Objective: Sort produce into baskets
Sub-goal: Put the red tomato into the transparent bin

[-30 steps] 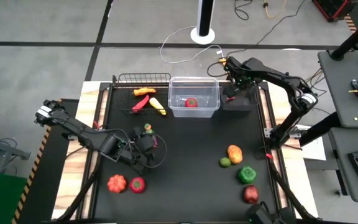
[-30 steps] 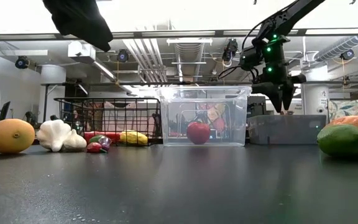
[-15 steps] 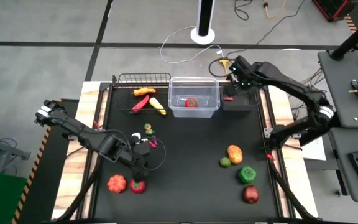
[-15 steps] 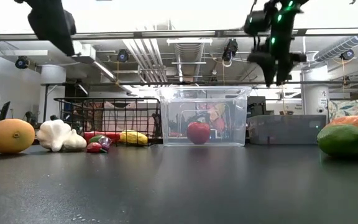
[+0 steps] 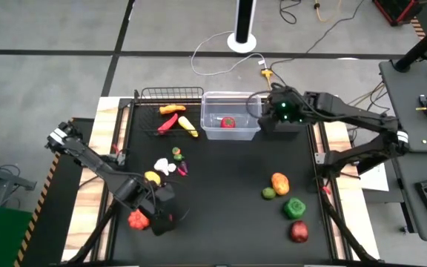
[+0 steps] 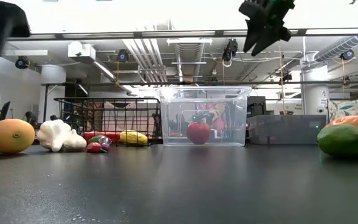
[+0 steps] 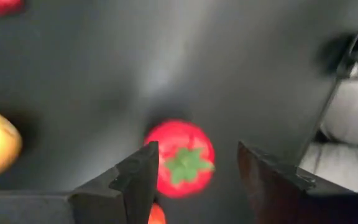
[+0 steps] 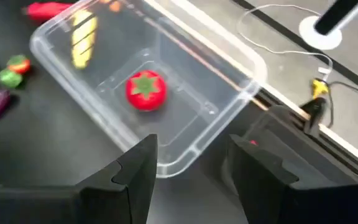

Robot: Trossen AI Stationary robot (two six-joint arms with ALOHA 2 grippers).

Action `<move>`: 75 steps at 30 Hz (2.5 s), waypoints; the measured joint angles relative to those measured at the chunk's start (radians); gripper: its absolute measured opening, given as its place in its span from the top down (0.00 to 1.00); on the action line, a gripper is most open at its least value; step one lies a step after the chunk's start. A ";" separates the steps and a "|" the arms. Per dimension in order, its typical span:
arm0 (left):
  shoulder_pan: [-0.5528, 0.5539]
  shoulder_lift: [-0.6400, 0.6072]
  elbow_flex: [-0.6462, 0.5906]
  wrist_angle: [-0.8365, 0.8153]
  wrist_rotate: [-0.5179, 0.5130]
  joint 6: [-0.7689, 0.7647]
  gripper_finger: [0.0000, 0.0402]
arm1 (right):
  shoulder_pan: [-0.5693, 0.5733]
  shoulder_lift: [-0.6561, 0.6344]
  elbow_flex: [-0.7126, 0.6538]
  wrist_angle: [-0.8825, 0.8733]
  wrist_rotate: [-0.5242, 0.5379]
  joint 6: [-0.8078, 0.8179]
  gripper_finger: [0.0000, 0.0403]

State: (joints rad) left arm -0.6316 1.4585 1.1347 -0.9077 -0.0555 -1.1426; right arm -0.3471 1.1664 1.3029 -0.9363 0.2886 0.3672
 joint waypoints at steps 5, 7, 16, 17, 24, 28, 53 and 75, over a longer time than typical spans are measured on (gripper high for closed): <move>-0.016 0.051 0.000 0.000 0.045 -0.016 0.39 | 0.071 0.014 0.000 0.000 0.009 0.016 0.54; -0.019 0.071 0.011 -0.011 0.048 -0.019 0.34 | 0.095 0.014 0.000 0.000 0.026 0.017 0.54; -0.019 0.217 0.161 -0.184 0.126 -0.069 0.24 | 0.134 0.010 0.000 0.000 0.035 0.026 0.54; -0.019 0.236 0.192 -0.223 0.122 -0.067 0.24 | 0.134 0.010 0.000 0.000 0.035 0.026 0.54; -0.028 0.350 0.352 -0.396 0.024 -0.057 0.23 | 0.134 0.012 0.000 0.000 0.036 0.026 0.54; -0.029 0.371 0.356 -0.394 0.032 -0.064 0.23 | 0.134 0.013 0.000 0.000 0.037 0.025 0.54; -0.034 0.375 0.256 -0.249 0.093 -0.179 0.22 | 0.134 0.014 -0.003 -0.001 0.026 0.026 0.54; -0.037 0.373 0.216 -0.234 0.060 -0.183 0.15 | 0.134 0.014 -0.003 0.000 0.026 0.027 0.54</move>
State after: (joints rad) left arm -0.6689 1.8313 1.3508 -1.1419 0.0048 -1.3261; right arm -0.2134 1.1801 1.2995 -0.9364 0.3149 0.3943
